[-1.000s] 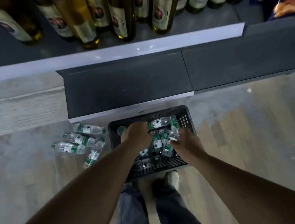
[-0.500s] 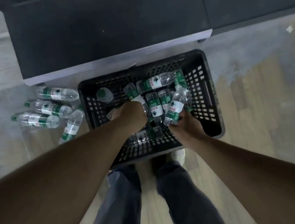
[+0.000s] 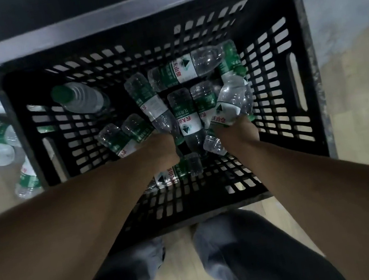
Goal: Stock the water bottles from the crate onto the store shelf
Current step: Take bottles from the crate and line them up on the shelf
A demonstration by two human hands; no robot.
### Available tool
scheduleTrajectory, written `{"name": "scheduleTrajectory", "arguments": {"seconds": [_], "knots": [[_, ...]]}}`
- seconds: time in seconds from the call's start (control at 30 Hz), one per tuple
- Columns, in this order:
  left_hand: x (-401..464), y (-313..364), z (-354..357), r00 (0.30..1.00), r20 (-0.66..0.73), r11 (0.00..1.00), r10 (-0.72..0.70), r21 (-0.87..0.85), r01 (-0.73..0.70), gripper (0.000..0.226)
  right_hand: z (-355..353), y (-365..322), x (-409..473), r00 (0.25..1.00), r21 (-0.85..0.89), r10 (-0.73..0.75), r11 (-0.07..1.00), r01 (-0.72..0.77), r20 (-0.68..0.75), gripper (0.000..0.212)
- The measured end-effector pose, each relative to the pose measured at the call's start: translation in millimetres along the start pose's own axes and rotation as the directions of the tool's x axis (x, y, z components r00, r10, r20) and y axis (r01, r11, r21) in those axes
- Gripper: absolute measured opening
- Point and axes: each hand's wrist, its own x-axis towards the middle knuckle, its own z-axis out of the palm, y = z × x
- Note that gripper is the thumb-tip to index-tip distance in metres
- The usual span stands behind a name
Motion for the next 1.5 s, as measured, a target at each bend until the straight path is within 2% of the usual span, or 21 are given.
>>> {"name": "scheduleTrajectory", "arguments": {"seconds": [0.17,0.27,0.3,0.4,0.43,0.57,0.67,0.77,0.9,0.93,1.0,1.07,1.13,1.17,1.2,1.23,1.3,1.37,1.43,1.5], "knots": [[23,-15,10,0.960,0.279,0.989,-0.037,0.147,-0.005,0.072,20,-4,22,0.994,-0.057,0.075,0.995,-0.080,-0.080,0.106],[28,-34,28,0.969,0.243,0.959,-0.049,0.284,-0.023,0.098,25,-4,26,0.988,-0.079,0.114,0.989,-0.122,-0.100,0.118],[28,-40,35,0.980,0.192,0.951,-0.045,0.310,-0.017,0.097,27,-4,28,0.987,-0.078,0.126,0.988,-0.134,-0.102,0.118],[27,-56,53,1.000,0.018,0.956,0.002,0.292,-0.008,0.062,30,-4,40,0.978,-0.067,0.154,0.984,-0.165,-0.140,0.107],[28,-58,57,1.000,-0.010,0.953,0.019,0.302,-0.015,0.057,30,-4,44,0.976,-0.078,0.158,0.982,-0.171,-0.151,0.103],[28,-58,54,1.000,-0.003,0.939,0.027,0.342,-0.024,0.055,30,-2,47,0.974,-0.151,0.142,0.974,-0.169,-0.177,0.096],[19,-51,44,0.999,-0.042,0.925,0.003,0.379,0.013,0.054,28,-2,34,0.987,-0.127,0.066,0.988,-0.085,-0.146,0.088],[13,-39,27,0.989,-0.128,0.835,0.074,0.551,0.009,0.055,30,-5,12,0.994,-0.080,0.047,0.995,-0.055,-0.100,0.093],[21,-20,-3,0.959,-0.189,0.686,0.211,0.728,-0.007,0.046,40,-11,-7,0.996,-0.033,-0.029,0.999,0.026,-0.079,0.070],[27,-17,-8,0.946,-0.205,0.683,0.252,0.730,-0.024,0.046,44,-12,-8,0.996,-0.053,-0.047,0.998,0.043,-0.075,0.065],[37,-14,-13,0.923,-0.275,0.777,0.268,0.628,-0.038,0.046,51,-11,-7,0.996,-0.104,-0.068,0.993,0.061,-0.062,0.060],[41,-18,-10,0.908,-0.286,0.797,0.307,0.598,-0.081,0.049,58,-9,-4,0.996,-0.151,-0.074,0.986,0.066,-0.045,0.058],[37,-31,4,0.879,-0.336,0.837,0.338,0.534,-0.117,0.067,65,-6,-1,0.998,-0.152,-0.066,0.986,0.063,-0.019,0.060],[33,-36,11,0.856,-0.413,0.901,0.310,0.415,-0.126,0.079,67,-4,-1,0.999,-0.131,-0.049,0.990,0.047,-0.013,0.062],[28,-39,19,0.828,-0.510,0.967,0.230,0.218,-0.135,0.087,69,-3,0,1.000,-0.106,-0.029,0.994,0.028,-0.010,0.064],[25,-40,25,0.803,-0.587,0.992,0.100,-0.007,-0.128,0.090,71,-2,0,1.000,-0.084,-0.015,0.996,0.014,-0.009,0.067],[26,-42,37,0.770,-0.611,0.923,-0.183,-0.377,-0.081,0.079,73,-1,1,1.000,-0.079,0.000,0.997,0.000,-0.002,0.076],[31,-40,44,0.777,-0.521,0.808,-0.353,-0.589,-0.027,0.053,75,-3,2,1.000,-0.126,0.008,0.992,-0.007,0.005,0.086],[37,-34,45,0.807,-0.394,0.657,-0.441,-0.754,-0.009,0.038,76,-5,2,1.000,-0.138,0.012,0.990,-0.013,-0.004,0.088],[41,-26,47,0.849,-0.287,0.491,-0.443,-0.871,-0.038,0.045,79,-4,3,1.000,-0.115,0.012,0.993,-0.013,-0.013,0.091]]}}
